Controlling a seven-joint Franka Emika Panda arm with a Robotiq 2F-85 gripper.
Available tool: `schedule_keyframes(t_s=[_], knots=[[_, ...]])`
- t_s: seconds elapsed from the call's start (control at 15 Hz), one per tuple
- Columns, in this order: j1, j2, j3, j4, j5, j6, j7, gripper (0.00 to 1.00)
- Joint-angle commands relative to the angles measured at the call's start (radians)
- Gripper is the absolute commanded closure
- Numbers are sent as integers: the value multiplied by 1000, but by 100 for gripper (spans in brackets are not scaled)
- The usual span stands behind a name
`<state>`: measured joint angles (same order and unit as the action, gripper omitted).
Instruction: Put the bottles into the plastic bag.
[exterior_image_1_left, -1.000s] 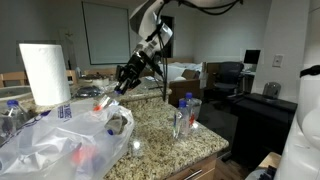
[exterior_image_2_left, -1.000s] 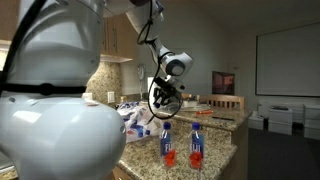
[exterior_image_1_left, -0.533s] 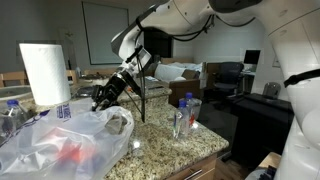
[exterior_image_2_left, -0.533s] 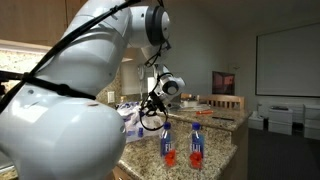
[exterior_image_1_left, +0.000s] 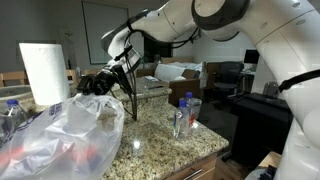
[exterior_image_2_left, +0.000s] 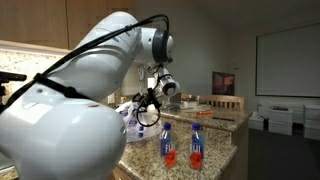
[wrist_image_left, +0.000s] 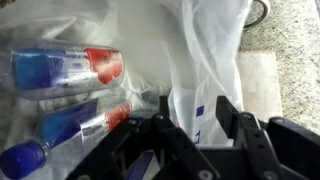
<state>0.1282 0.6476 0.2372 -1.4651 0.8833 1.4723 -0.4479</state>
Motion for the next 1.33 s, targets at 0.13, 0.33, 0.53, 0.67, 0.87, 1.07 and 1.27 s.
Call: schedule_keyframes(t_s=[0.13,0.33,0.53,0.67,0.87,1.07,1.27], knots=[[-48,-73,-53,19,-12,-59,11,5],[-86,-181,-99,-55,-28,-29,-12,0],[-95,-347,-156,-161,-124,9,-1,0],[-99,-451,-181,-222,-209,12,17,0],[-93,-623,-197,-351,-332,52,42,0],[-97,-793,-200,-498,-410,142,88,0],[-109,-938,-213,-657,-456,262,132,0]])
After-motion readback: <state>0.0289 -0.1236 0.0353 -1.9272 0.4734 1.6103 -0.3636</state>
